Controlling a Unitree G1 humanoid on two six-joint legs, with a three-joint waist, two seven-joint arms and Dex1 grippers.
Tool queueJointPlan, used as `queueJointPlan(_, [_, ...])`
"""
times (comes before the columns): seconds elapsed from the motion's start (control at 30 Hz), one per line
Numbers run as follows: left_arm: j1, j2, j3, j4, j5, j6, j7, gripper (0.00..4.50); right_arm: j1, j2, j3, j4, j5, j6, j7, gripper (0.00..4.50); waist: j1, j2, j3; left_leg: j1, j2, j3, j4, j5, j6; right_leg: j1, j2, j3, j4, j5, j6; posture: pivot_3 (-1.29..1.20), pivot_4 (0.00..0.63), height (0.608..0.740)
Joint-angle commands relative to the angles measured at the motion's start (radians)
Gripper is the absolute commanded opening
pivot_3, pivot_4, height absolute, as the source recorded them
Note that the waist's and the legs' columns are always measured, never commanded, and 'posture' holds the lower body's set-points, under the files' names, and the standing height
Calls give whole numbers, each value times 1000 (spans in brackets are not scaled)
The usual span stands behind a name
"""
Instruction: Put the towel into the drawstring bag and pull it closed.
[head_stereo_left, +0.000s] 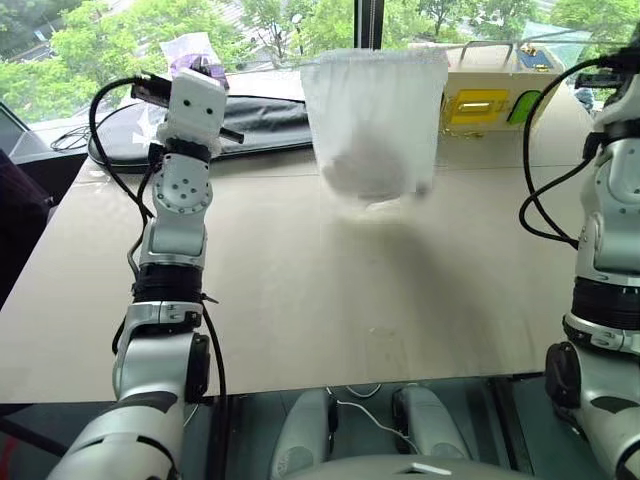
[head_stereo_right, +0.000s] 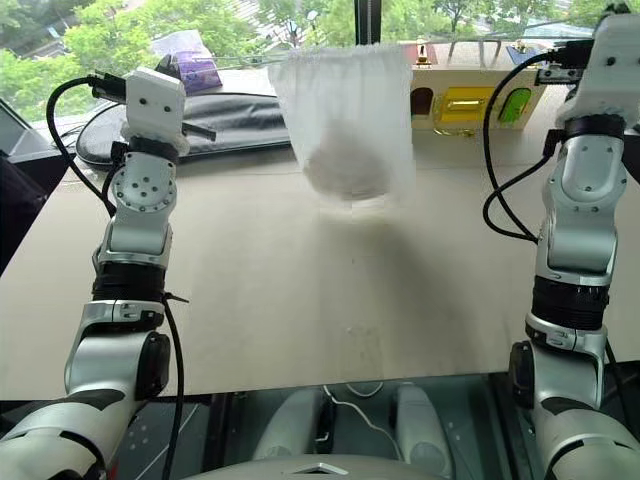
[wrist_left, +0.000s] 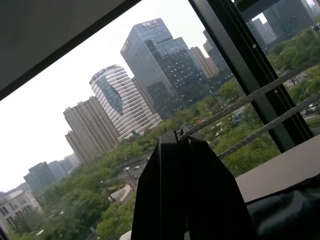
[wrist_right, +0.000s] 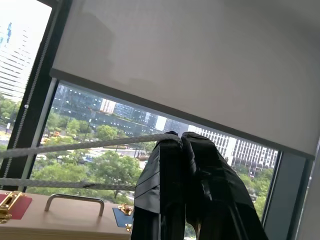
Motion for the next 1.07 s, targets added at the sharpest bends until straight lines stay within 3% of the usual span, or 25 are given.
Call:
queueJointPlan(0.03, [24, 37, 144, 55, -23, 133, 169, 63, 24, 13, -242, 24, 47, 101, -174, 0, 2, 0, 0, 0, 1, 0, 0, 0, 0, 0, 0, 0, 0, 0, 0, 0, 150, 740])
queueJointPlan(0.17, [74, 17, 213, 71, -67, 232, 274, 63, 53, 33, -322, 19, 77, 147, -263, 0, -1, 0, 0, 0, 1, 0, 0, 0, 0, 0, -1, 1, 1, 0, 0, 0, 150, 740])
queueJointPlan(0.3, [96, 16, 207, 56, -73, 241, 304, 63, 57, 31, -314, 27, 128, 169, -266, 0, -3, 0, 0, 1, 1, 0, 0, 0, 0, 0, 0, 1, 1, 0, 0, 0, 150, 740])
queueJointPlan(0.43, [72, -51, 126, 52, -248, 145, 4, 63, 54, 22, -137, 41, 329, 267, 60, 0, -3, 0, 0, 1, 2, 1, 0, 0, 0, 0, -1, 1, 1, 0, 0, 0, 150, 740])
queueJointPlan(0.47, [82, -65, 88, 30, -290, 140, -108, 15, 80, 6, -76, 14, 377, 320, 167, 314, -3, 0, 0, 1, 2, 1, 0, 0, 0, 0, -1, 1, 1, 0, 0, 0, 150, 740])
queueJointPlan(0.53, [124, -86, 15, -39, -391, 208, -350, 572, 162, -47, 40, -72, 487, 448, 382, 822, -1, 0, 0, 0, 1, 1, 0, 0, 0, 1, 0, 0, 0, 0, 0, 0, 150, 740])
queueJointPlan(0.6, [200, -64, -74, -130, -443, 258, -578, 1229, 292, -162, 159, -177, 525, 497, 584, 1649, 2, 0, -1, 1, 1, 2, 0, 0, 0, 3, 0, -3, -3, 0, 0, 0, 150, 740])
queueJointPlan(0.7, [317, 23, -158, -244, -469, 333, -797, 2663, 446, -306, 208, -240, 541, 483, 772, 3109, -1, 1, 0, 0, 2, -1, -1, -1, 1, 5, 0, -5, -7, -1, 0, 0, 150, 740])
queueJointPlan(0.83, [436, 155, -168, -261, -455, 352, -933, 4469, 570, -383, 116, -171, 573, 324, 951, 3151, -16, 2, 1, 2, 2, -1, -1, -2, 3, 5, 0, -1, -8, -1, 1, 0, 150, 740])
queueJointPlan(1.07, [452, 179, -83, -198, -487, 326, -956, 4469, 621, -353, 68, -45, 558, 144, 1059, 3151, -12, 0, 2, 19, 5, -1, 1, -2, 3, 22, 2, -1, -7, -6, 0, 0, 150, 740])
